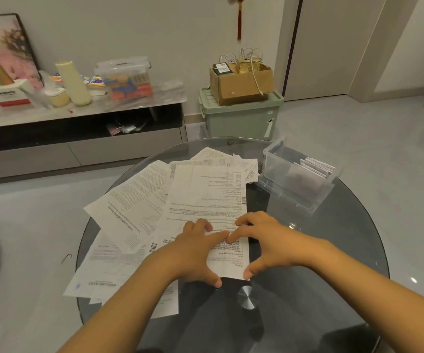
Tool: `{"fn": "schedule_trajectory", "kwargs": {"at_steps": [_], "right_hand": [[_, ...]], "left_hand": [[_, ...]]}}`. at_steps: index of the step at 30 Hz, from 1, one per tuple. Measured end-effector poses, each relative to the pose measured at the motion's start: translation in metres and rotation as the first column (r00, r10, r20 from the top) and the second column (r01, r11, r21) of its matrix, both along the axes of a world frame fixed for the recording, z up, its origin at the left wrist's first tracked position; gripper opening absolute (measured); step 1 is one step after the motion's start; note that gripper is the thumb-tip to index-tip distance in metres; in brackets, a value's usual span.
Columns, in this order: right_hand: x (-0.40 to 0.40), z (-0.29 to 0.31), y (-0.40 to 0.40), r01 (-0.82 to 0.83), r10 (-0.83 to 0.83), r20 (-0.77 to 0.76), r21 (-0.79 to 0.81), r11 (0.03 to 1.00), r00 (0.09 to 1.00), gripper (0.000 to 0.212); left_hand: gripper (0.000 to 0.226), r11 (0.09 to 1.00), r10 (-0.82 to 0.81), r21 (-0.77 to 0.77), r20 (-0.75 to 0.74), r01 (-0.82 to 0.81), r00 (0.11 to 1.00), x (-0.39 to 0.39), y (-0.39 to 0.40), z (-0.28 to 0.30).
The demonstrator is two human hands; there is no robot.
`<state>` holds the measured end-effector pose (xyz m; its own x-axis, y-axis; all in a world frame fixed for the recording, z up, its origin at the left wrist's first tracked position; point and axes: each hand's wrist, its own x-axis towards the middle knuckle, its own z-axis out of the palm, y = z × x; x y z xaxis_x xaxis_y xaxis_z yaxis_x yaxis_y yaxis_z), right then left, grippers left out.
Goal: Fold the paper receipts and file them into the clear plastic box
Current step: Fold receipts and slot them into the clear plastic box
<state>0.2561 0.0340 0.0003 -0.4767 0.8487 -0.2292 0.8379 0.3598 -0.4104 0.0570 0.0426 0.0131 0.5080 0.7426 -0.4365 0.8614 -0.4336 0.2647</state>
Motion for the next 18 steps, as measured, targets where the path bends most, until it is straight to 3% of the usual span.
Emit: {"fn": "schedule_trajectory", "kwargs": {"at_steps": [6,18], "right_hand": [[-0.006,-0.008,-0.011,0.049,-0.049,-0.015,-0.022,0.999,0.999,0.076],[-0.016,-0.013,-0.012,0.201,-0.193,-0.184,0.028,0.979,0.964,0.030]], "left_hand": [[0.089,0.999,0.021,0.023,0.061,-0.023,0.998,0.000,0.000,-0.002],[0.094,0.999,-0.010,-0.036,0.035,0.011,0.999,-0.006,0.004,0.000]]}}
